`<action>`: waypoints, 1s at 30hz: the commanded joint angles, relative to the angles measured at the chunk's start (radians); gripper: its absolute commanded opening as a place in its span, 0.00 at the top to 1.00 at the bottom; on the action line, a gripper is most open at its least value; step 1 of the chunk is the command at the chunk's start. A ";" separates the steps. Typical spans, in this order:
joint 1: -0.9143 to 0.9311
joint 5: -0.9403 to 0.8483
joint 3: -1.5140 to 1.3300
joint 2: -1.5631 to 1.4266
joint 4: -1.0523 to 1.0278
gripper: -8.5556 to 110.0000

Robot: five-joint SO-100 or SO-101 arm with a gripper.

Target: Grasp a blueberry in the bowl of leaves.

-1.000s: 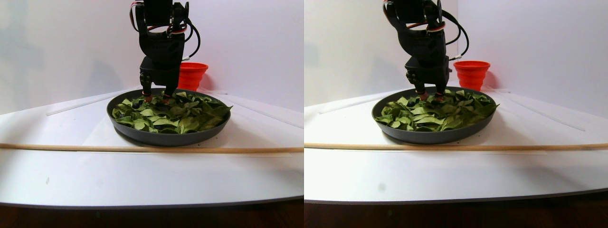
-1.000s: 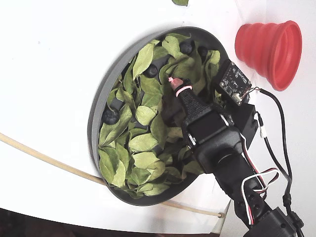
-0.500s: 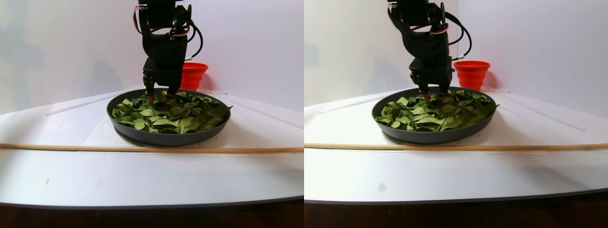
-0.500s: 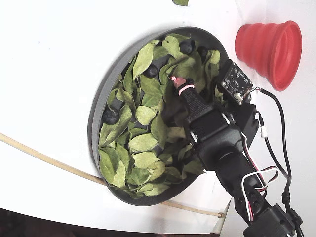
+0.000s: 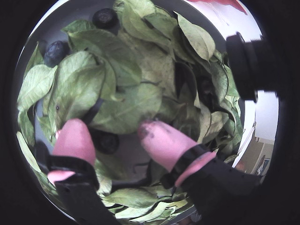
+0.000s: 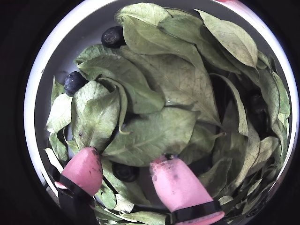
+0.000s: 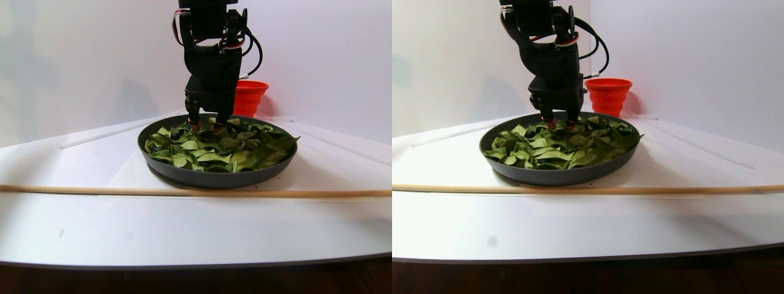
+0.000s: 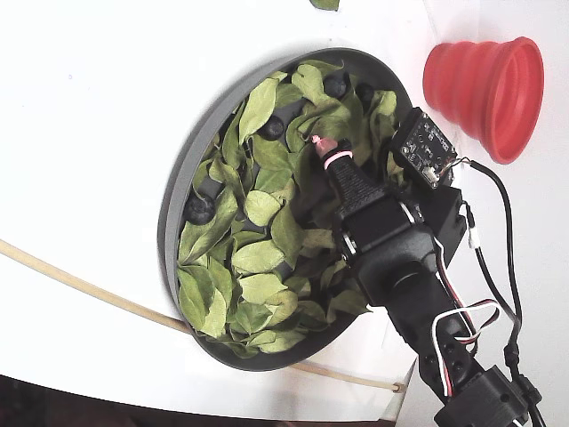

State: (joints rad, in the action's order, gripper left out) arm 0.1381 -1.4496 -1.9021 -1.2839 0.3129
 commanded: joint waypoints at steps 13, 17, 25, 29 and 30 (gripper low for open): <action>0.011 -0.003 -0.003 -0.002 0.041 0.77; 0.011 -0.006 -0.006 0.003 0.046 0.78; 0.005 -0.006 -0.048 -0.008 0.057 0.79; 0.003 -0.003 -0.058 -0.011 0.057 0.79; 0.002 -0.002 -0.058 -0.011 0.057 0.79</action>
State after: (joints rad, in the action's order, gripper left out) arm 0.1381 -1.4496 -1.9528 -1.2609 0.3620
